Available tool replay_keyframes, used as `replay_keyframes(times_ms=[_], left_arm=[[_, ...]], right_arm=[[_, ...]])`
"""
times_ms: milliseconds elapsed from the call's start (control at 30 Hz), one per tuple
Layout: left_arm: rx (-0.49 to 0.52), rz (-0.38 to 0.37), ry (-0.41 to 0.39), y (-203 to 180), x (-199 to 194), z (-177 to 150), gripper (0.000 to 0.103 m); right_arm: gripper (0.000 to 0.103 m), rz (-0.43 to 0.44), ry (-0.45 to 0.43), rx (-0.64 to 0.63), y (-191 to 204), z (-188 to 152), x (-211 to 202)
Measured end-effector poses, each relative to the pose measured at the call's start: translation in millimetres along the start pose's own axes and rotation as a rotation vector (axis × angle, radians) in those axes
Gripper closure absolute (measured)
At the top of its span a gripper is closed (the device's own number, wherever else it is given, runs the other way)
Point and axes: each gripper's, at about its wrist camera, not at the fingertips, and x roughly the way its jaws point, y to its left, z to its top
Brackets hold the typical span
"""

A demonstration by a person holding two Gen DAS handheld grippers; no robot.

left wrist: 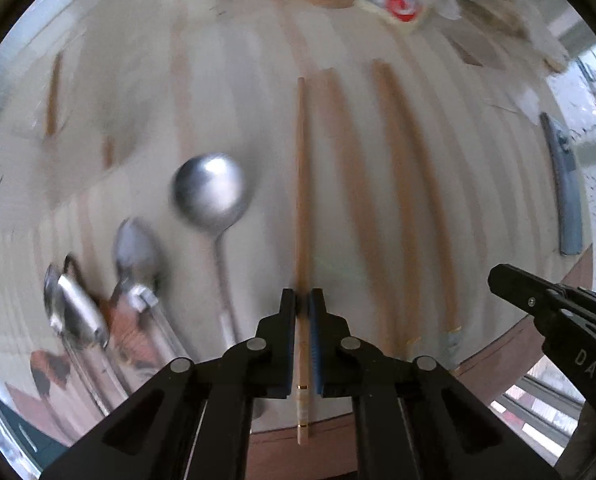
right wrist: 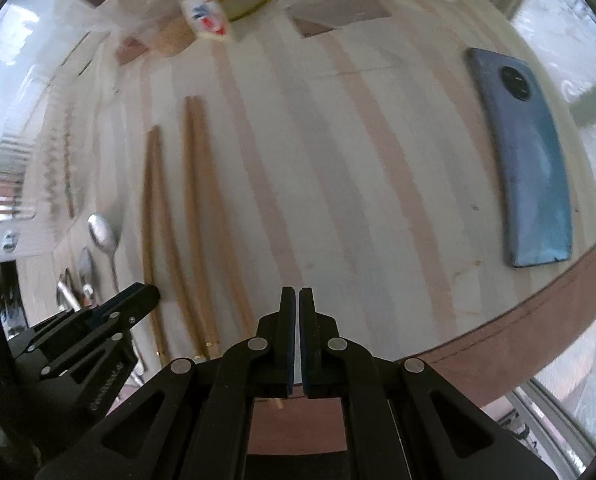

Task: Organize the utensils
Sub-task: 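Close the left tool on a chopstick while the right tool grasps another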

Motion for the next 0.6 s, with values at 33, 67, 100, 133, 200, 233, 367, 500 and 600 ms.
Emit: replay_keyframes(times_ms=[33,67,100,133,200,233,367,500,600], left_arm=[[-0.029,-0.006,0.008,7.8,0.4,-5.0,0.099],[-0.050,-0.008,0.016,14.4,1.4,-9.1,0.099],[-0.065,-0.012,0.021,20.3,1.5,-12.0,0.099],[-0.082,-0.017,0.028,26.5,3.3,-14.9,0.099],[-0.109,-0.028,0.039,34.7,5.3,-21.4,0.099],[-0.117,-0.038,0.042,35.9,6.1,-24.7,0.099],[-0.107,-0.036,0.043,44.3,6.6,-28.2,0.097],[-0.092,-0.035,0.032,52.6,-2.2,-11.7,0.095],[-0.081,-0.034,0.024,57.4,-0.7,-1.8,0.094]], right_arm=[[0.101,0.000,0.001,-0.017,4.7,-0.7,1.0],[0.101,-0.001,0.002,-0.040,11.2,-2.4,2.9],[0.101,0.000,0.007,-0.062,18.4,-3.6,5.6],[0.100,-0.001,0.010,-0.073,22.6,-4.1,7.9],[0.099,-0.015,0.018,-0.108,34.5,-6.0,15.0],[0.096,-0.032,0.020,-0.123,38.2,-7.6,18.1],[0.097,-0.116,0.012,-0.181,48.9,-14.8,22.9],[0.097,-0.165,0.036,-0.173,37.8,-32.4,24.6],[0.096,-0.191,0.059,-0.177,25.7,-48.3,25.2]])
